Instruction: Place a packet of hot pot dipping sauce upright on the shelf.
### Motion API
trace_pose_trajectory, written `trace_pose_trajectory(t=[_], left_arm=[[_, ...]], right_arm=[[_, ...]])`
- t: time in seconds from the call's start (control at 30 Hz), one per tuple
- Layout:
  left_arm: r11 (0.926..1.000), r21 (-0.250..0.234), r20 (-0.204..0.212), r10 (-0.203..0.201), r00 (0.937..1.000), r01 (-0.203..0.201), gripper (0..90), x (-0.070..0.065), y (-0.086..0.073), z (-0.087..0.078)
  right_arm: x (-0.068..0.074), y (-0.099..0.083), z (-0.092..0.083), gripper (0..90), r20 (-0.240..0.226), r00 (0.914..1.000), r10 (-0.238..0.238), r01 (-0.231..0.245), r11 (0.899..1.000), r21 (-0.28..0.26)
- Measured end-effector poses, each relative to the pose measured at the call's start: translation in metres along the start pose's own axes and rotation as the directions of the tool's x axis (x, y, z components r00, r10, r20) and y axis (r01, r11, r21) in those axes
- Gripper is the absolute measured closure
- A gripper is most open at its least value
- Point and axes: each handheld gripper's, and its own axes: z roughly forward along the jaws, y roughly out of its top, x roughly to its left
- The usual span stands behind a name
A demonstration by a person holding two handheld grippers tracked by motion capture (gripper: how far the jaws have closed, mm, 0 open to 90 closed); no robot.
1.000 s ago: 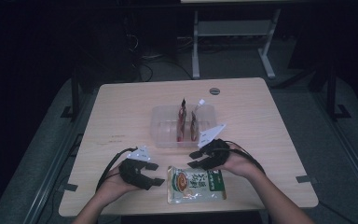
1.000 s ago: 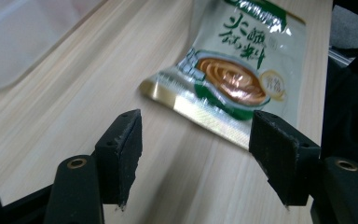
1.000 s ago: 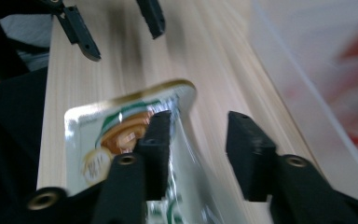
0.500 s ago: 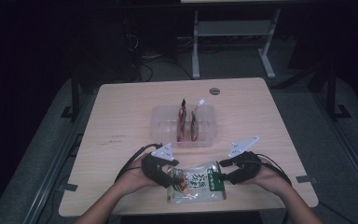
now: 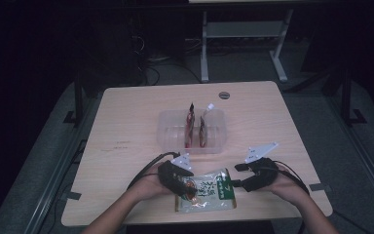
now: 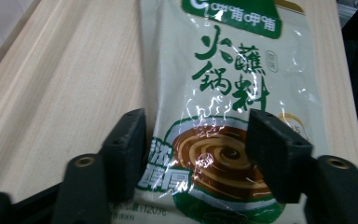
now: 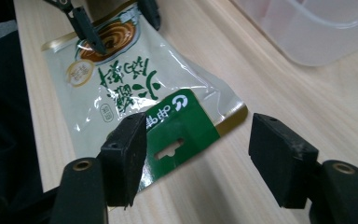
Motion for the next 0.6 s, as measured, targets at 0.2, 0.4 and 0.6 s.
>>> trace_pose_trajectory(t=[0.2,0.4,0.6], left_arm=[[0.9994,-0.03,0.003,-0.019,0.9998,0.019,57.3,0.0011,-0.0057,-0.0027],[0.9995,-0.025,0.002,-0.018,0.9998,0.018,74.1,-0.0002,-0.0054,-0.0021],[0.9967,-0.038,0.036,-0.071,0.9968,0.072,85.9,0.0009,-0.0068,-0.0012]], right_arm=[[-0.0022,0.0004,-0.001,34.0,0.031,0.9995,0.008,-0.008,1.0,-0.015],[-0.0067,-0.0012,-0.0032,31.8,0.061,0.9977,0.028,-0.026,0.999,-0.032],[-0.0094,-0.0019,-0.0045,28.5,0.073,0.9958,0.054,-0.049,0.996,-0.072]])
